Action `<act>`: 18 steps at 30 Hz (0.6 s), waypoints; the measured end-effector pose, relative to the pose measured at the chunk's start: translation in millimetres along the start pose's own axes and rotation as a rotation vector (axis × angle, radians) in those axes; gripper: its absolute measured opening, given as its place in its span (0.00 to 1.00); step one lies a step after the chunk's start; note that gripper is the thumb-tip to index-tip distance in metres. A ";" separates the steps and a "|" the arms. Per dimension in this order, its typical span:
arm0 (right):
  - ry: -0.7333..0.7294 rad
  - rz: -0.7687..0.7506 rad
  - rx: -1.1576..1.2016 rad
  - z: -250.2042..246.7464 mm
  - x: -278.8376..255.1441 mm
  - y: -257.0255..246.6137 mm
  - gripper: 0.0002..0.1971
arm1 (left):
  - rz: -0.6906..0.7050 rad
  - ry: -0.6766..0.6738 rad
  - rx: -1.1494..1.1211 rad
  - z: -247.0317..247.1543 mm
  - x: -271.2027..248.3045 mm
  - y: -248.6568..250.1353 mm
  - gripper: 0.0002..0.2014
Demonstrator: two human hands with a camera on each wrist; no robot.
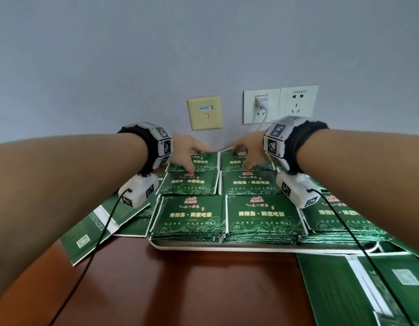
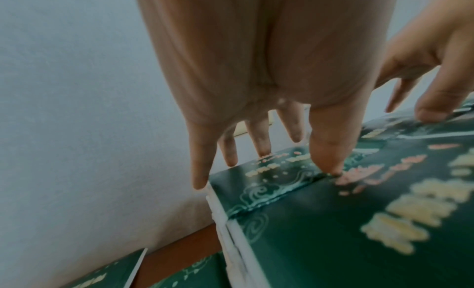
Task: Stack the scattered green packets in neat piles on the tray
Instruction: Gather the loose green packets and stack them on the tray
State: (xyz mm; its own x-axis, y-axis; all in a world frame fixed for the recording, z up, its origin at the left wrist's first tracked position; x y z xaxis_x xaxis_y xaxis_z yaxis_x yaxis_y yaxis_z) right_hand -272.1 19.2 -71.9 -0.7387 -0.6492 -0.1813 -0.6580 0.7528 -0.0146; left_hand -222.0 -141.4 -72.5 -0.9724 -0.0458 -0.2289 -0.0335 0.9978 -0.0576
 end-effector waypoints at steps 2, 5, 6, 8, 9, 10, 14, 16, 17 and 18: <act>0.001 0.021 0.010 -0.5 -4.7 2.0 0.30 | -0.011 0.021 -0.003 -3.3 -5.9 2.2 0.37; 0.006 0.036 0.024 -4.6 -23.0 0.8 0.31 | -0.002 0.056 -0.004 -12.7 -22.5 12.1 0.36; 0.007 0.036 0.022 -5.1 -31.3 -0.8 0.31 | 0.008 0.055 -0.006 -16.2 -29.9 17.3 0.36; 0.005 0.026 0.040 -7.7 -49.1 -4.6 0.30 | 0.028 0.044 -0.010 -22.5 -45.0 29.7 0.36; -0.005 0.023 0.041 -8.8 -60.0 -6.8 0.30 | 0.037 0.038 -0.015 -23.9 -53.1 37.7 0.36; -0.022 0.020 0.031 -10.0 -73.0 -8.2 0.30 | 0.047 0.034 -0.022 -24.2 -61.8 47.1 0.36; -0.068 -0.007 0.003 -12.3 -133.0 -15.0 0.27 | 0.118 0.066 0.031 -18.5 -98.8 99.5 0.38; -0.088 0.036 -0.134 -4.5 -163.0 -15.4 0.28 | 0.162 0.090 0.058 -14.2 -119.4 131.1 0.36; -0.094 0.051 -0.174 1.7 -176.3 -14.2 0.29 | 0.190 0.103 0.044 -11.6 -130.3 146.8 0.35; -0.109 0.074 -0.184 8.7 -188.4 -13.2 0.30 | 0.224 0.124 0.017 -8.3 -140.6 161.0 0.32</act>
State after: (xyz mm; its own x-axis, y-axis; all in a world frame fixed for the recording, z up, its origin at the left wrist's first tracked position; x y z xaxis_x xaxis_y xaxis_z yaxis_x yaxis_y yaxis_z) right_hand -122.9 132.5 -46.1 -0.7723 -0.5701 -0.2803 -0.6256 0.7591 0.1801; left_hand -92.6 26.0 -41.5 -0.9761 0.1832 -0.1172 0.1885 0.9814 -0.0354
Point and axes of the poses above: each hand's wrist, its own x-axis towards the middle knuckle, its own z-axis out of the palm, y = z × x, the point moved 4 cm from there along x, towards the middle knuckle, and after that the axes turned 4 degrees about x, right-handed, at the moved point
